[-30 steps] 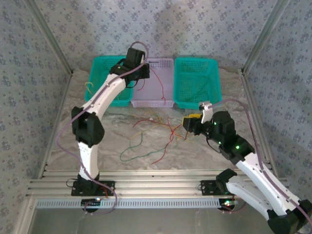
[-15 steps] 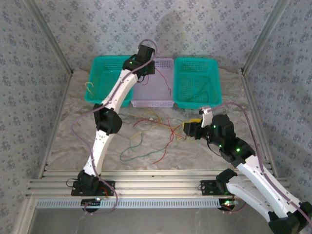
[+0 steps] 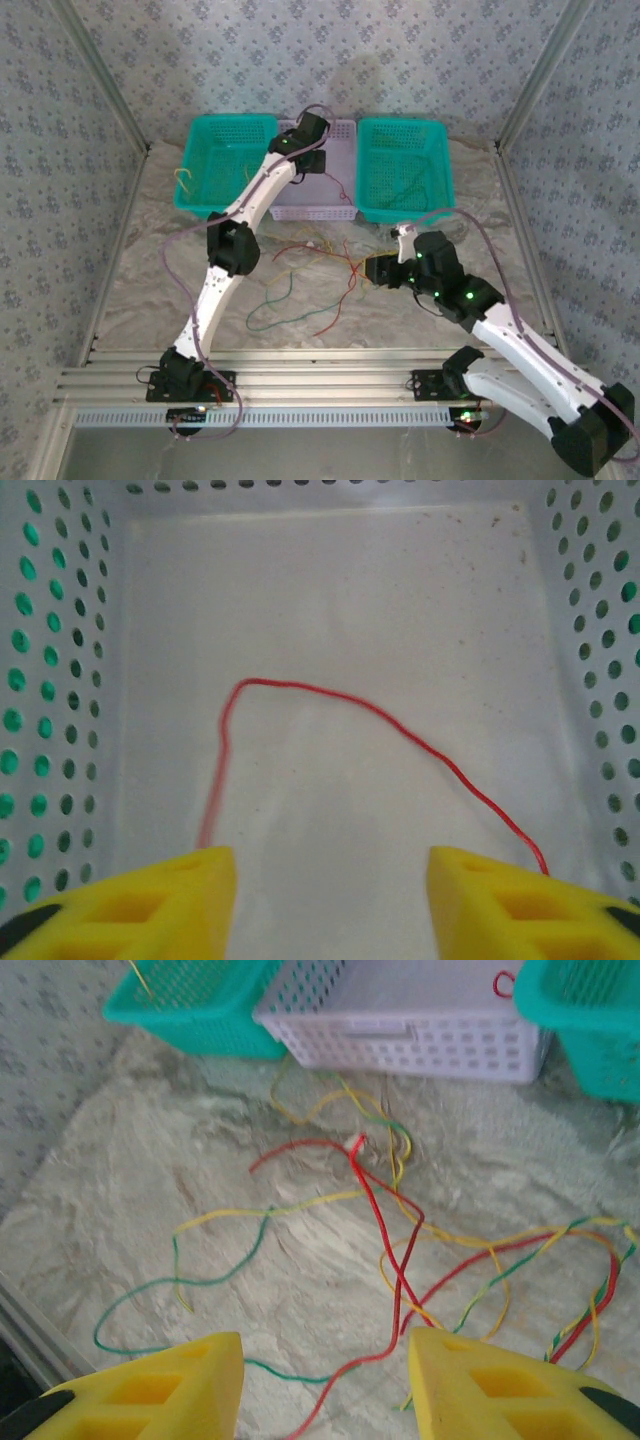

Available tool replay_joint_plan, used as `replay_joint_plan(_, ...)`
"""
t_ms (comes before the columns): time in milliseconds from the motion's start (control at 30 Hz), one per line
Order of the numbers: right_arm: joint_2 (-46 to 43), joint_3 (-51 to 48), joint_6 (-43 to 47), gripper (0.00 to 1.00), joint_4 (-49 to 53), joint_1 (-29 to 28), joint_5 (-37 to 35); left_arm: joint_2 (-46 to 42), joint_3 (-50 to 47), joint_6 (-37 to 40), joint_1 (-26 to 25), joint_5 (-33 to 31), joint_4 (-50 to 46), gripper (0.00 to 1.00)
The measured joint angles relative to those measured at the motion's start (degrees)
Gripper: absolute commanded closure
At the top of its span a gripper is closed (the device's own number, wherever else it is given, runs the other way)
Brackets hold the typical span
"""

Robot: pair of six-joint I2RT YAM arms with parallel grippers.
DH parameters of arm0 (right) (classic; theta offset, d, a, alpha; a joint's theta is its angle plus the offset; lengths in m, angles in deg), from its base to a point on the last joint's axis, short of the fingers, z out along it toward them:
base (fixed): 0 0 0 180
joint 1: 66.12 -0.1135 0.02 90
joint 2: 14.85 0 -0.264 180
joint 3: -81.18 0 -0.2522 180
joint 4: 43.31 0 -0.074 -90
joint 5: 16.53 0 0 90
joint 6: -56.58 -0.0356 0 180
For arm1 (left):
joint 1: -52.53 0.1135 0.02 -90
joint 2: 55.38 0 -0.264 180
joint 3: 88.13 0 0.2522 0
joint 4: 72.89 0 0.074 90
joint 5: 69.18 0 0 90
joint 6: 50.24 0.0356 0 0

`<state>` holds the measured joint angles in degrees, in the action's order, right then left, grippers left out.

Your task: Untangle the cables

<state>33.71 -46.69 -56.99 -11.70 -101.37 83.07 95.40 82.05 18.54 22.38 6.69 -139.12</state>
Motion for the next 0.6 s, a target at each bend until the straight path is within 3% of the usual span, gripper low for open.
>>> replay_joint_plan(233, 10.25, 0.04, -0.9, 0.53, -1.75, -3.48, -1.36, -2.8, -0.22, 0.87, -0.61, 1.51, -0.98, 0.01)
replay_joint_plan(467, 20.85, 3.5, -1.07, 0.56, -1.53, -7.32, -7.78, -15.32, -1.31, 1.07, -2.19, 2.38, -3.85, 0.0)
replay_joint_plan(600, 23.98, 5.79, -1.07, 0.56, -1.68, -7.56, -12.15, -26.1, -9.66, 0.68, -3.76, 2.56, -3.43, 0.0)
